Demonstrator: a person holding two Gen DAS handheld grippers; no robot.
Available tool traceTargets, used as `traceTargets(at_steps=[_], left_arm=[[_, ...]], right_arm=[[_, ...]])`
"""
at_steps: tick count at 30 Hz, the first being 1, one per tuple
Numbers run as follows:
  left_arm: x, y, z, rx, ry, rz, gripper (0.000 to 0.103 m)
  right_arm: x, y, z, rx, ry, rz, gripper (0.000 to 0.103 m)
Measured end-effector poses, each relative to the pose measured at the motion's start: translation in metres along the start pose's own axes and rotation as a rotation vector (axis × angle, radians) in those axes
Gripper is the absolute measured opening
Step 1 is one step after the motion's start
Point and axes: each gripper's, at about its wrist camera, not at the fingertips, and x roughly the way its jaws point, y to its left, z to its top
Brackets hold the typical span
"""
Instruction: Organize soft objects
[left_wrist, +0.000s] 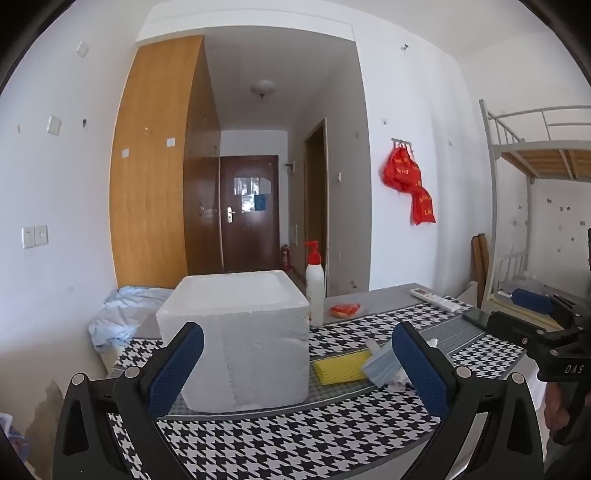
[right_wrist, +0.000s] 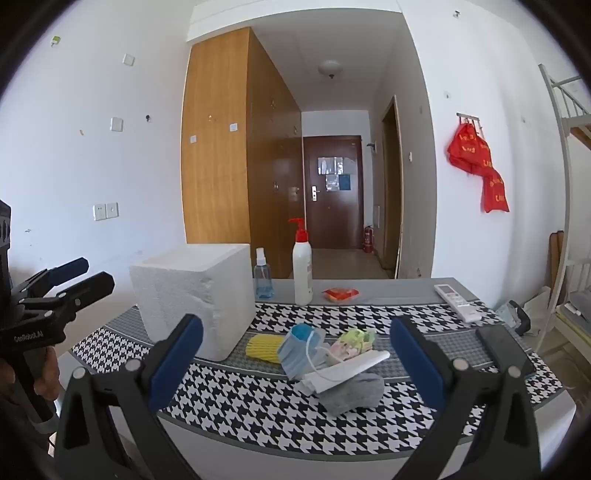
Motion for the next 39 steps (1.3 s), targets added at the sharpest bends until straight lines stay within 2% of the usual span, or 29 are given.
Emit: traceTargets(at_steps=[4, 23, 39], left_arm=[[0.001, -0.001, 0.001, 0.014, 0.006, -0.016, 0.102], [0.003, -0.005, 0.002, 0.026, -0.015, 0.008, 0.102], [0.008, -0.002, 0.003, 0.006, 0.007, 0.003, 0.102]], right_arm=[[0.002, 0.001, -0.002, -0.001, 0.002, -0.004, 0.102], [0.009, -0.003, -0.004, 0.008, 0.01, -0.017, 0.102], [0.013, -0.005, -0.004, 0.009, 0.013, -0.015, 0.102]])
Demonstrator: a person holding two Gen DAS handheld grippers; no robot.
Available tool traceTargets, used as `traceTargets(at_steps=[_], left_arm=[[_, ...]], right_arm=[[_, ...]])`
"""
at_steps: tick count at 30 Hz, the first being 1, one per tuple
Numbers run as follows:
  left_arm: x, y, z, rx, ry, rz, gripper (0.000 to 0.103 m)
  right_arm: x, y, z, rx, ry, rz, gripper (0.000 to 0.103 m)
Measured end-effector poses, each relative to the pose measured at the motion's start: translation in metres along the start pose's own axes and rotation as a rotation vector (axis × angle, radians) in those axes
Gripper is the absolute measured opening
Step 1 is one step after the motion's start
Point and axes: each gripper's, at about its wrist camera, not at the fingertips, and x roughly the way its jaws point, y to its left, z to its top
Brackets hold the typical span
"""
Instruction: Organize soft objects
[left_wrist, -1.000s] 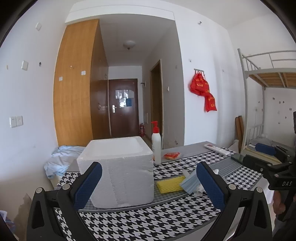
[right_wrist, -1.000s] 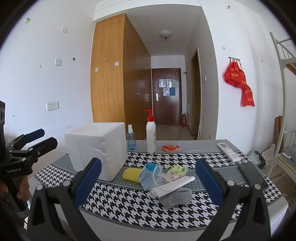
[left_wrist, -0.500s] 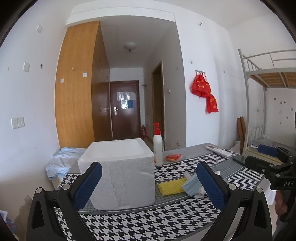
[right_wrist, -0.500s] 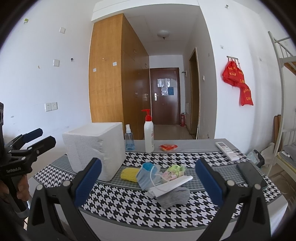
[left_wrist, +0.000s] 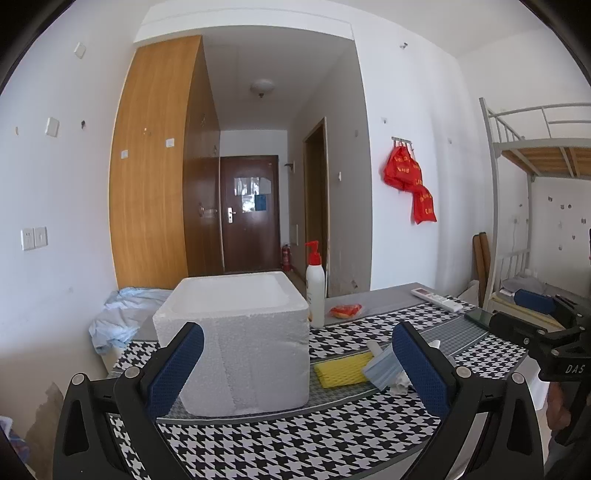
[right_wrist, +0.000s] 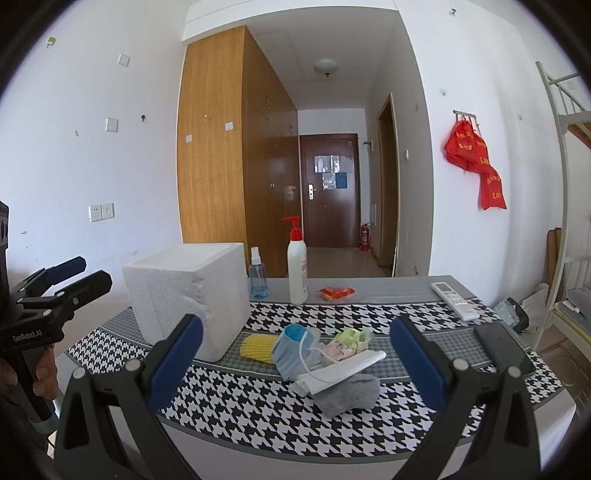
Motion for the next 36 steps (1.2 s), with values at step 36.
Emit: traceTargets(at_steps=[36], left_arm=[[0.051, -0.024, -0.004, 0.05, 0.095, -0.137, 0.102]], right_arm=[[0.036, -0.026, -0.01, 0.039, 0.093, -0.049, 0.102]])
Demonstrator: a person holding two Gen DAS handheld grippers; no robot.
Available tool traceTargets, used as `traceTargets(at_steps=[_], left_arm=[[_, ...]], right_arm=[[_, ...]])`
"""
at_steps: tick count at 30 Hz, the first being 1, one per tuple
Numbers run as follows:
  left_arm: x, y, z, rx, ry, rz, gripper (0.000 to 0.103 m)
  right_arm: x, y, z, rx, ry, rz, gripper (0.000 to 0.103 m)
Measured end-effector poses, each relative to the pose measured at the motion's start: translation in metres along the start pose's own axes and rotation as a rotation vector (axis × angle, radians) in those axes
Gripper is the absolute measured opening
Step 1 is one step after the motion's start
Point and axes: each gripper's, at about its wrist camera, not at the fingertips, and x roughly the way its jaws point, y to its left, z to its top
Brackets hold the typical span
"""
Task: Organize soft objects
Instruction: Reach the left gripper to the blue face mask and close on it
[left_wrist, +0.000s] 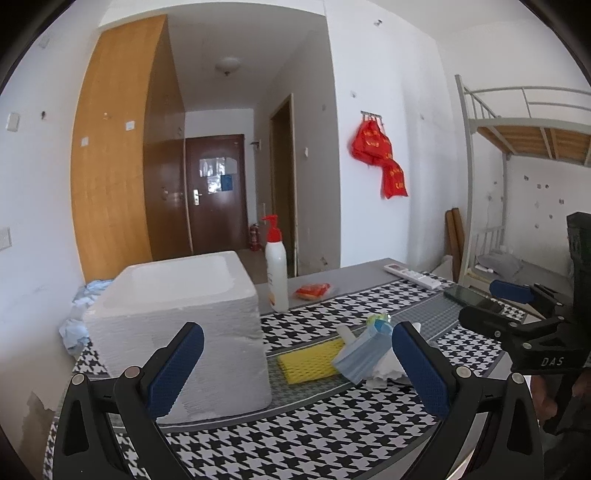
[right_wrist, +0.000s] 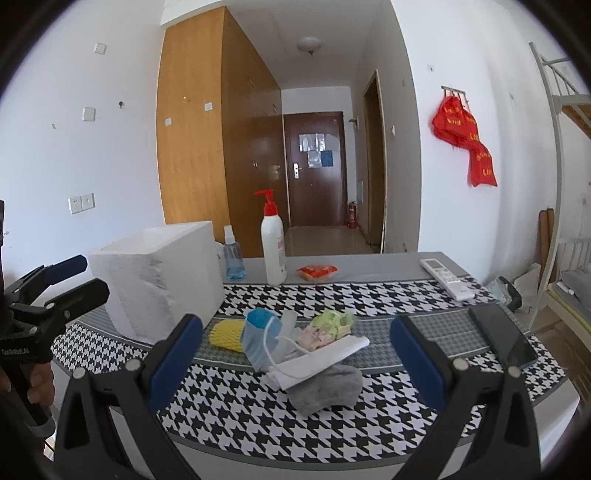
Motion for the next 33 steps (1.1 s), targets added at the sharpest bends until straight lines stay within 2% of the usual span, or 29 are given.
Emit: traceTargets(at_steps=[27, 33], left_arm=[[0.084, -0.04, -0.005, 0.121, 0.196, -0.22, 0.102], [0.11, -0.047, -0.013, 0.161, 0.24, -0.214, 0.102]], right_arm=[[0.033, -0.042, -0.014, 0.082, 0.09, -0.058, 0.102], [0.038, -0.052, -0.017, 0.107, 0.11, -0.057, 0.102]])
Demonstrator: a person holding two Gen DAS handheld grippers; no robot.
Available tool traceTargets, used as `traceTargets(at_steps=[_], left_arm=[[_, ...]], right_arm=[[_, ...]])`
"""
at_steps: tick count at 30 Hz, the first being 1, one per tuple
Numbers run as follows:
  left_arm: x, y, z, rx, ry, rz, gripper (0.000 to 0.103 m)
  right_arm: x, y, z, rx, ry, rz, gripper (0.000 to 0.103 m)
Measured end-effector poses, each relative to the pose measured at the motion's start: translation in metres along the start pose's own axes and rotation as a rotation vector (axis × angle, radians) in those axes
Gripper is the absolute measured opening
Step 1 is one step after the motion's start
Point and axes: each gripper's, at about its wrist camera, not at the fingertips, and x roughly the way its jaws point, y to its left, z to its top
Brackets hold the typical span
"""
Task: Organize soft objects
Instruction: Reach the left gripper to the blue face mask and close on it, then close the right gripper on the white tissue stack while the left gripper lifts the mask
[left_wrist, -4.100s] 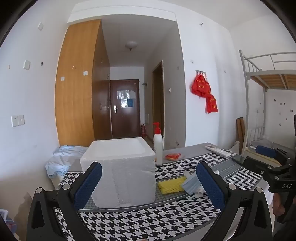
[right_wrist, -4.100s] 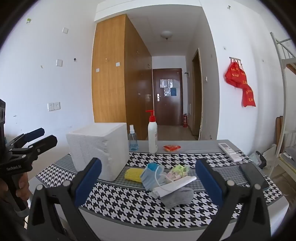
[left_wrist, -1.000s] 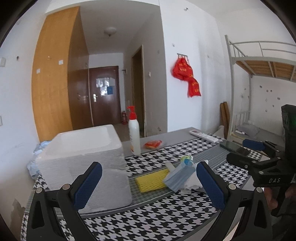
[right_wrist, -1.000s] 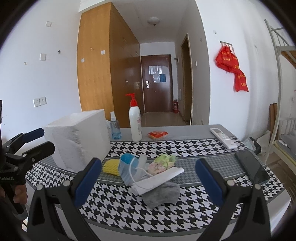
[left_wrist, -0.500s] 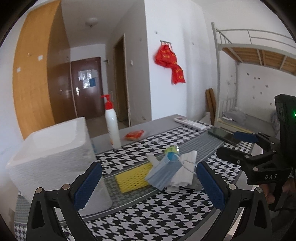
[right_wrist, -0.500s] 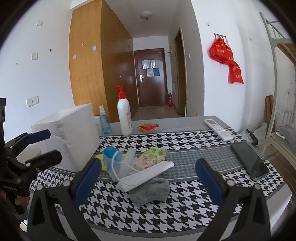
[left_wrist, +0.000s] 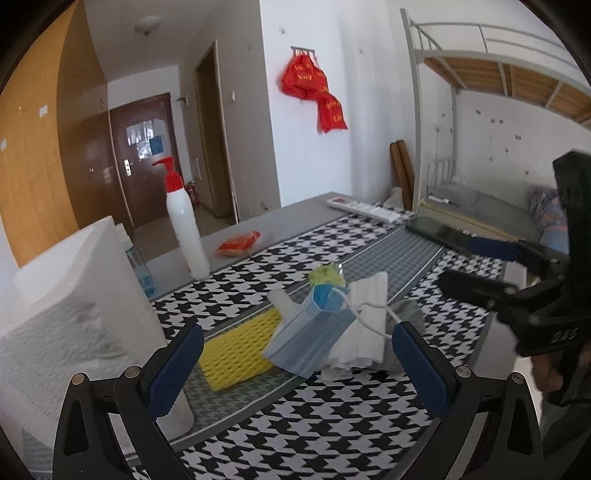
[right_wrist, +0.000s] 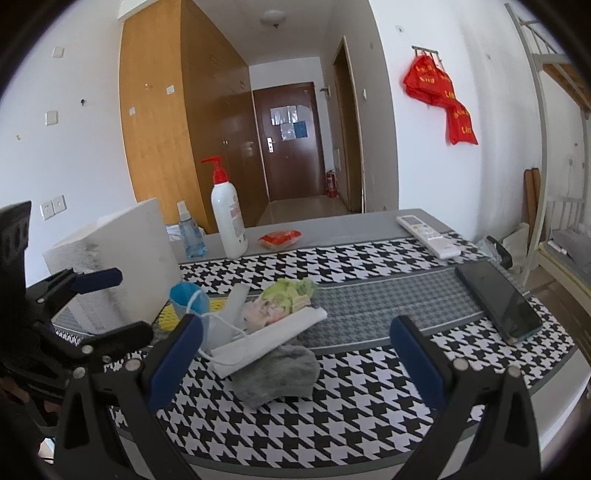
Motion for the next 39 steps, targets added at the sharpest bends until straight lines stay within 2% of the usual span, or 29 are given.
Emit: traceTargets(at_steps=[5, 10, 13, 17, 23, 32, 34, 36, 39], left_arm=[[0.02, 0.0, -0.003, 0.009, 0.049, -0.039, 0.101], [0.035, 0.006, -0.004, -0.023, 0.085, -0.044, 0.09], [0.041, 0.007, -0.004, -0.01, 0.096, -0.024, 0.088], [0.048, 0.003, -0.004, 0.009, 0.106, -0.048, 0.084], [0.056, -0.001, -0.003, 0.011, 0.124, -0.093, 0.063], [0.064, -0.003, -0.004, 0.013, 0.143, -0.113, 0.035], [0.066, 0.0, -0.004, 0.008, 0.145, -0.128, 0.027], [0.065, 0.002, -0.004, -0.004, 0.138, -0.146, 0.024], [0.065, 0.004, -0.006, -0.011, 0.137, -0.155, 0.021]], right_arm=[[0.007, -0.006, -0.001, 0.011, 0.018, 0.001, 0.102], [0.012, -0.009, -0.002, 0.015, 0.028, 0.005, 0.102], [0.015, -0.012, -0.002, 0.023, 0.036, 0.003, 0.102], [0.02, -0.014, -0.002, 0.026, 0.043, 0.003, 0.102], [0.029, -0.017, -0.002, 0.028, 0.068, 0.006, 0.102], [0.046, -0.015, 0.0, 0.025, 0.108, 0.026, 0.102], [0.049, -0.014, 0.001, 0.022, 0.116, 0.028, 0.097], [0.054, -0.015, 0.002, 0.028, 0.135, 0.039, 0.095], [0.064, -0.014, 0.002, 0.034, 0.17, 0.047, 0.085]])
